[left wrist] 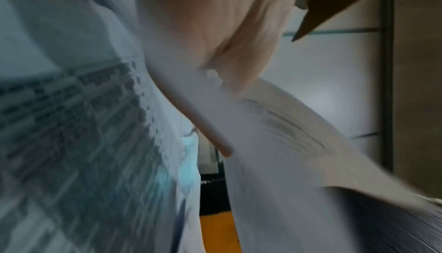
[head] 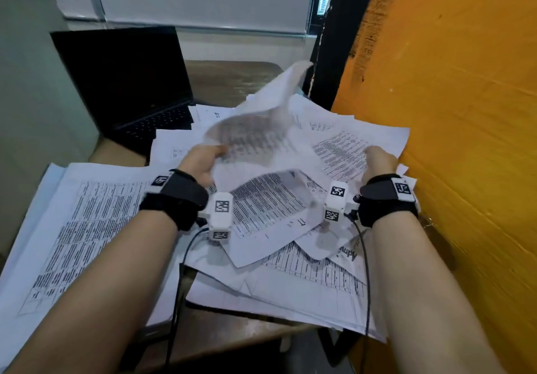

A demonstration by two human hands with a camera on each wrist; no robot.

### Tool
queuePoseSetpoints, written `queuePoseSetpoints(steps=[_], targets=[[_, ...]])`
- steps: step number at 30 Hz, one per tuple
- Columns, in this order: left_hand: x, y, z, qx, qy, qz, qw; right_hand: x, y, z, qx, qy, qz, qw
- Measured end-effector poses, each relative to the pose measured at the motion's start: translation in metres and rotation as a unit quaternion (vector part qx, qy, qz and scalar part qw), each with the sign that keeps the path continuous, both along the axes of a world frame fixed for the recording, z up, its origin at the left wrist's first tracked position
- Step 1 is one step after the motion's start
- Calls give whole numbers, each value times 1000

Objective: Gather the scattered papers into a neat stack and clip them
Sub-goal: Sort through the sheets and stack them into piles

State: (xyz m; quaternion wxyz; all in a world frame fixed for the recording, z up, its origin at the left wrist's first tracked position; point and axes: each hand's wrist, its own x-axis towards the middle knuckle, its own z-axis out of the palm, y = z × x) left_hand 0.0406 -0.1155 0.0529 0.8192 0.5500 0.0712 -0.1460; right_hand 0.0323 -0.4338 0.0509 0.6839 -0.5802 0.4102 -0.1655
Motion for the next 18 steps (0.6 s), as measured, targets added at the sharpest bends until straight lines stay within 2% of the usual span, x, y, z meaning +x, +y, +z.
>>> queuePoseSetpoints(steps=[2, 4, 8, 10, 13, 14, 15, 18], targets=[[8, 18, -11, -28, 21, 51, 998, 4, -7, -15, 4, 12, -8, 1000], [11, 27, -23, -26, 40, 75, 996, 6, -2, -28, -21, -10, 58, 998], [4, 30, -37, -12, 82, 44, 996, 13, 8, -35, -37, 2, 122, 992], [4, 31, -42, -14, 79, 33, 996, 20, 5, -37, -34, -5, 107, 994], [3, 33, -42, -13, 79, 58, 995, 33, -13, -51, -34, -21, 65, 997], [4, 33, -42, -23, 78, 55, 995, 32, -16, -56, -34, -47, 60, 997], [4, 34, -42, -19, 85, 60, 994, 30, -14, -56, 60, -110, 40, 991], [8, 34, -45, 25, 87, 45, 995, 16, -8, -57, 131, -203, 94, 966]])
